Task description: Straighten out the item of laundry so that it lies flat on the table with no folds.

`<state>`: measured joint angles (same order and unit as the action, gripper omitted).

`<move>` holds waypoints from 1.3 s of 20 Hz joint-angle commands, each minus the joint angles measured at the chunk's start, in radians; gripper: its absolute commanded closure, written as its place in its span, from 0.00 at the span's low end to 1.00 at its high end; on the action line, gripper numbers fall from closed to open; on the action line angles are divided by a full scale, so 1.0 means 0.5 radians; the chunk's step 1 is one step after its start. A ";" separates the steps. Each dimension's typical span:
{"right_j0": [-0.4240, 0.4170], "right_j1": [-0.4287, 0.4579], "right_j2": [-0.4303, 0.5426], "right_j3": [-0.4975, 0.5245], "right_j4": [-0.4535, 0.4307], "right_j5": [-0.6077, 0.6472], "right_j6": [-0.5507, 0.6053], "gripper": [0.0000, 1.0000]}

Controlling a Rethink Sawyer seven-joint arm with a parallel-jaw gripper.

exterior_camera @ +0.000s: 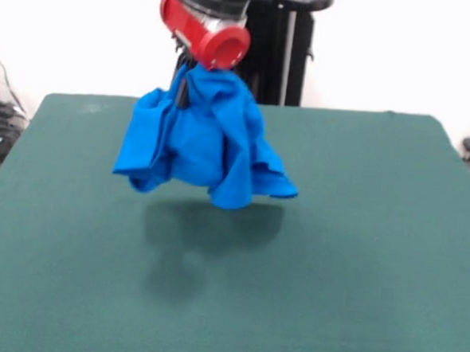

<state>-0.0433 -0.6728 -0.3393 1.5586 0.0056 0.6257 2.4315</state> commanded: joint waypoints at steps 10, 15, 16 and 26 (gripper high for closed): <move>0.082 -0.233 0.136 0.198 -0.388 -0.128 -0.077 1.00; 0.051 -0.125 0.132 0.354 -0.398 -0.973 0.371 1.00; -0.054 -0.168 0.274 0.459 -0.351 -1.124 0.382 1.00; -0.851 -0.163 1.355 0.967 -0.543 -1.858 0.609 1.00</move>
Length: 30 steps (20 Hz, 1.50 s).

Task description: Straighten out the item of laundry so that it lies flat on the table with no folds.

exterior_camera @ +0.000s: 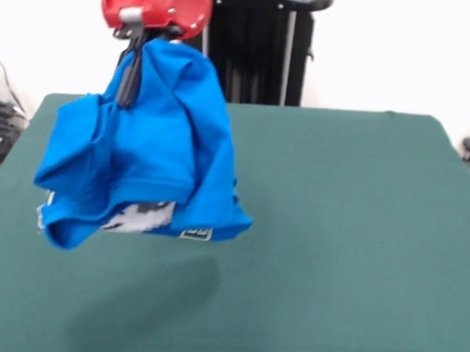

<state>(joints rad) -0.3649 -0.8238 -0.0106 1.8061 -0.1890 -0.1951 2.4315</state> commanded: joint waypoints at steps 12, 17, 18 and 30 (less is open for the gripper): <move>-0.183 0.546 0.681 0.466 -0.229 -1.310 0.560 1.00; -0.324 0.655 0.914 0.476 -0.435 -1.425 0.726 1.00; -0.355 0.665 0.979 0.486 -0.458 -1.428 0.769 1.00; -0.488 0.455 1.331 0.673 -0.224 -1.280 0.860 1.00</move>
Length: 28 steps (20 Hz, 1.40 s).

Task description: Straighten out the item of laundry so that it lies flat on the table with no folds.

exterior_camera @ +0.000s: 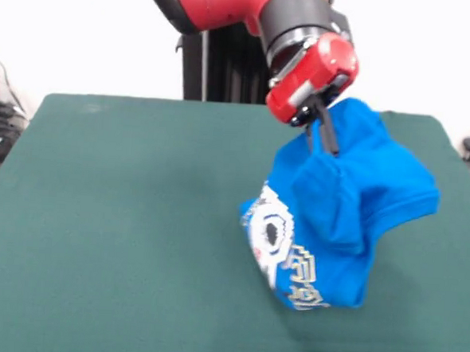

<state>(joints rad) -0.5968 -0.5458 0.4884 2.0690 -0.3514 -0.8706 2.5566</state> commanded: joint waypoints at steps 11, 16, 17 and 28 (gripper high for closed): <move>-0.467 -0.290 0.781 0.527 0.563 0.878 0.831 1.00; -0.907 0.595 1.006 0.441 0.261 1.122 0.803 1.00; -0.978 0.718 1.046 0.456 0.272 1.191 0.803 1.00; -1.236 1.224 1.234 0.686 0.644 1.411 0.727 1.00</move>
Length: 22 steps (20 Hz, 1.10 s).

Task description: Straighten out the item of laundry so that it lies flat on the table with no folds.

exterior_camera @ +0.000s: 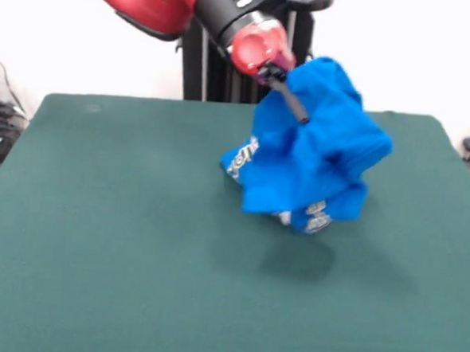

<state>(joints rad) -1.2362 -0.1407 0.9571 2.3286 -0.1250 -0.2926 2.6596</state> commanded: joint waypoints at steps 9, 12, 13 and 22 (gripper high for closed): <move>-0.083 0.460 0.230 0.195 0.224 0.366 0.332 1.00; -0.109 0.415 0.254 0.238 0.268 0.398 0.355 1.00; -0.097 0.376 0.283 0.259 0.291 0.376 0.389 1.00; -0.080 0.408 0.099 0.051 0.294 0.552 0.168 1.00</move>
<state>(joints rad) -1.3043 0.0398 1.0511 2.4821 -0.0629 -0.1604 2.6596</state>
